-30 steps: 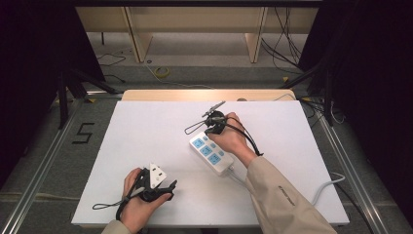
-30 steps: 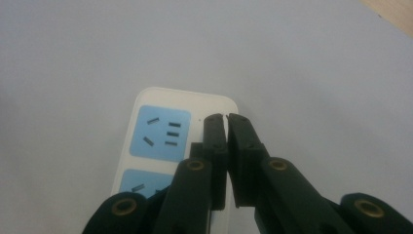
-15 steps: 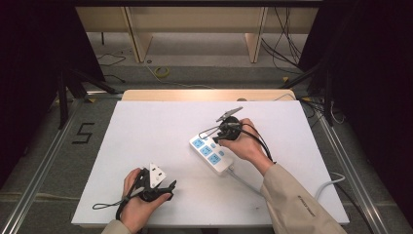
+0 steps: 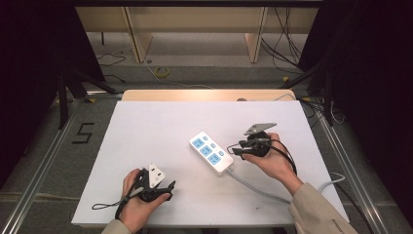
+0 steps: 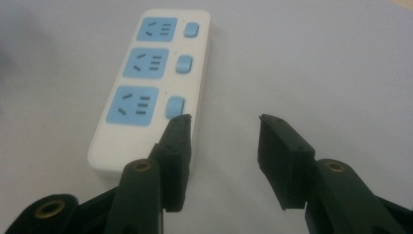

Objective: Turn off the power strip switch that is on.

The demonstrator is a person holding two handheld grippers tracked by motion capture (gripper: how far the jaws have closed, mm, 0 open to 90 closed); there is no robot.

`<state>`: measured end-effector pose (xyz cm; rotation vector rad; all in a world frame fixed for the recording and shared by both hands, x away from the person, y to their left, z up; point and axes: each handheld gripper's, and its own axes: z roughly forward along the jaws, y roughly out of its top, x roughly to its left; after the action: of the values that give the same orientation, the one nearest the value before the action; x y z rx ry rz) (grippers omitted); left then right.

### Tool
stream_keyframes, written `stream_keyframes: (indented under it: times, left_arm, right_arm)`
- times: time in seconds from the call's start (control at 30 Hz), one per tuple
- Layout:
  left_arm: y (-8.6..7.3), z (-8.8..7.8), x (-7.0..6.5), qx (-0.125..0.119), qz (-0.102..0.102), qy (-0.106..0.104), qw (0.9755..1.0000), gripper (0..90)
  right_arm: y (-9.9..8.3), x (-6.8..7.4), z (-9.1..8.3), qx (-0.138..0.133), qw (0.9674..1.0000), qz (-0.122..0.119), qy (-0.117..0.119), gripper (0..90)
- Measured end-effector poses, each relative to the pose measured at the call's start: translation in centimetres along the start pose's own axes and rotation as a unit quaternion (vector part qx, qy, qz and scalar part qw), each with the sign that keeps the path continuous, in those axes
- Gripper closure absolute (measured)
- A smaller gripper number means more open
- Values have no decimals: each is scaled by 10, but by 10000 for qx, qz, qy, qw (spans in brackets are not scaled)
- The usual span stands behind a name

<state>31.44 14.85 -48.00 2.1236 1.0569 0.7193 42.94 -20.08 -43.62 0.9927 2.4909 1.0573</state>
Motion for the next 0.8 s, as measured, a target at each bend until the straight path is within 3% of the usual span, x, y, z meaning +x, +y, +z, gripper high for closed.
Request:
stream_keyframes:
  times: [0.4, 0.63, 0.8]
  left_arm:
    - [-1, 3, -1, 55, 11, 5, 10000, 245]
    - [-2, 3, 2, 68, -1, 38, 10000, 244]
    - [-4, 6, 8, 9, -119, 62, 9999, 236]
  right_arm:
    - [-67, 12, -34, -399, 9992, 9, -40, 491]
    - [-82, 18, -39, -597, 9982, 48, 5, 455]
    - [-88, 22, -40, -645, 9979, 44, -8, 425]
